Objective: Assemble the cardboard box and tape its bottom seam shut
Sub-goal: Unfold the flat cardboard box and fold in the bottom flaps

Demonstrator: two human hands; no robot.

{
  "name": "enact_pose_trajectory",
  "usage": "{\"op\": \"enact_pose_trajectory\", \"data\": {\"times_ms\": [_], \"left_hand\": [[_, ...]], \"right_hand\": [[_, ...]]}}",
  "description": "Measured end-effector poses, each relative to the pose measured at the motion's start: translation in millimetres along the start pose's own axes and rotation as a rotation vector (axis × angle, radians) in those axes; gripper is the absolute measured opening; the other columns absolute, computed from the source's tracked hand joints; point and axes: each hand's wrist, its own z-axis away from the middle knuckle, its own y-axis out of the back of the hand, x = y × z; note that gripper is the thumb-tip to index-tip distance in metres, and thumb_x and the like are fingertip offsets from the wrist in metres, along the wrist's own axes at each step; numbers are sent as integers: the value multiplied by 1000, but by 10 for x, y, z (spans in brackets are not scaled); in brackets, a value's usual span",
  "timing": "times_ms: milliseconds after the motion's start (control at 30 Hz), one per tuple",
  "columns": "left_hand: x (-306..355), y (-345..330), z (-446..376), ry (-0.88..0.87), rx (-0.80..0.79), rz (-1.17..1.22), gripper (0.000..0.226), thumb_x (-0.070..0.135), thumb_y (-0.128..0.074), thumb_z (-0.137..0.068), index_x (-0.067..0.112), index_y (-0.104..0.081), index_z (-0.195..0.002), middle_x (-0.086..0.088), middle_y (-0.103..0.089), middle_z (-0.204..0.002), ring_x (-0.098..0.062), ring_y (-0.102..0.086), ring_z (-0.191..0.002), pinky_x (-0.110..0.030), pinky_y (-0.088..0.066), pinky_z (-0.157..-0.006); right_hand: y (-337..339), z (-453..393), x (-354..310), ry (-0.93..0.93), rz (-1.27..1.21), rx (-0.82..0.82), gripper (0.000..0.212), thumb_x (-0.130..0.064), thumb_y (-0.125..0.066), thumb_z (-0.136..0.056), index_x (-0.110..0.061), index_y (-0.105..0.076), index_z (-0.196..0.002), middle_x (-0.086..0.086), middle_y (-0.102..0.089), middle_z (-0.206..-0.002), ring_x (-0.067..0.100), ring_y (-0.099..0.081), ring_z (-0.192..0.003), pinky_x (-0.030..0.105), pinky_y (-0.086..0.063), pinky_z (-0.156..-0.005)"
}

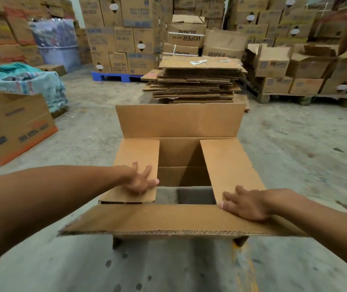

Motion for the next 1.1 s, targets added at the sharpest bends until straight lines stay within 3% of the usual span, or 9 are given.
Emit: {"op": "enact_pose_trajectory", "data": {"times_ms": [200, 400, 567, 667, 733, 800, 900, 967, 1100], "left_hand": [[-75, -105, -254, -43, 60, -135, 80, 84, -8, -79, 49, 24, -144, -5, 28, -159, -43, 17, -146, -62, 2, -116], [-122, -99, -366, -82, 78, -179, 75, 83, -12, -82, 53, 24, -142, 2, 30, -158, -38, 18, -147, -65, 2, -114], [-109, -8, -433, -93, 29, -197, 77, 82, -16, -83, 53, 25, -142, 2, 31, -158, -39, 17, -147, -67, -3, -113], [-99, 18, -431, -94, 8, -188, 78, 80, -19, -84, 52, 25, -142, 2, 33, -157, -39, 20, -146, -67, 0, -113], [-71, 15, -406, -90, 1, -192, 78, 79, -20, -86, 51, 25, -143, 1, 33, -157, -39, 22, -145, -68, 2, -112], [-48, 1, -395, -81, 3, -203, 78, 77, -21, -87, 50, 25, -143, 1, 34, -157, -39, 24, -145, -69, 3, -112], [-47, 11, -386, -84, -1, -196, 79, 77, -22, -87, 49, 25, -144, 1, 34, -157, -39, 24, -145, -70, 3, -111], [-58, 66, -390, -101, -12, -166, 79, 76, -24, -88, 49, 23, -145, 1, 32, -158, -40, 22, -145, -69, 2, -111], [-68, 291, -314, -169, -51, -131, 79, 69, -29, -92, 41, 15, -151, -6, 20, -162, -40, 12, -147, -56, -1, -116]], "right_hand": [[289, 13, -22, -18, -4, -80, 69, -66, -17, -96, -29, -20, -155, 9, -23, -160, 33, -25, -145, 49, -21, -115], [874, -140, -68, -58, 115, -129, 44, -28, -38, -104, -23, -40, -148, 2, -53, -132, 24, -59, -118, 46, -52, -89], [1529, -684, 113, -64, -79, 500, 35, -16, -52, -96, -16, -57, -131, 10, -63, -123, 25, -63, -104, 39, -54, -90], [1751, -999, 127, -103, -154, 906, 60, -13, -61, -88, -24, -38, -143, 13, -43, -144, 33, -44, -130, 48, -45, -101], [1860, -1153, 102, -110, -102, 979, 78, -14, -63, -86, -30, -22, -151, 10, -21, -159, 35, -21, -145, 54, -29, -112], [1921, -1284, 65, -95, -82, 927, 85, -20, -62, -87, -34, -12, -154, 4, -7, -164, 33, -6, -149, 56, -18, -116], [1896, -1423, -24, -128, 16, 868, 68, -47, -58, -88, -31, -28, -148, 8, -31, -155, 34, -21, -145, 64, -14, -115], [1804, -1428, -71, -125, 86, 795, 60, -64, -44, -90, -28, -44, -138, 9, -47, -143, 34, -38, -135, 63, -20, -113], [1411, -1315, -102, 20, 153, 376, 84, -82, -23, -83, -25, -47, -140, 11, -46, -139, 33, -46, -129, 47, -37, -107]]}}
